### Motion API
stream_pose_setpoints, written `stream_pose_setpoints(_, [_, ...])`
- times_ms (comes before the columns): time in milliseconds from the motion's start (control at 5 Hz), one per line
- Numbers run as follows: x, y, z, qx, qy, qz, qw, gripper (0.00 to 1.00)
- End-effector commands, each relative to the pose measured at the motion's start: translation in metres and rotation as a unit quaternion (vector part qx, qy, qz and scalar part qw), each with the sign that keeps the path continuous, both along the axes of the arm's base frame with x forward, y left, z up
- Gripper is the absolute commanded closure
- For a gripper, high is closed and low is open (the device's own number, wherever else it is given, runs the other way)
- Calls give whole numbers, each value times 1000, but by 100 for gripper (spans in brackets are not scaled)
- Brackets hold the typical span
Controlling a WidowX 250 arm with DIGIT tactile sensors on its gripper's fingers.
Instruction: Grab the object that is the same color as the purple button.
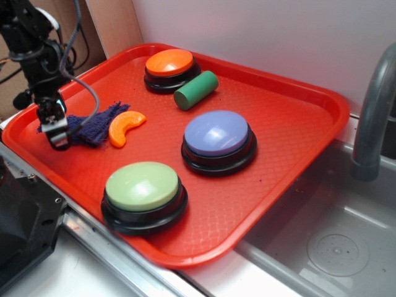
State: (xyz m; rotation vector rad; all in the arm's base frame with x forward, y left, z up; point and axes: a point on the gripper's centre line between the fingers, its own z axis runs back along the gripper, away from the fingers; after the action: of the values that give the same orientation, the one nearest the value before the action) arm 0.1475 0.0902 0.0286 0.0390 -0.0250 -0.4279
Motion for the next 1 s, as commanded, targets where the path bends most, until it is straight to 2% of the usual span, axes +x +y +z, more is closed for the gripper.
stream_pose_setpoints(0, [25, 0, -16, 43, 10, -18, 999, 0])
stream_pose_setpoints(200, [38, 3, -18, 42, -1, -1, 999, 100])
stream_pose_setpoints(600, [34, 13, 16, 26, -17, 48, 998, 100])
stream_pose_setpoints(800, [24, 19, 32, 33, -12, 92, 995, 100])
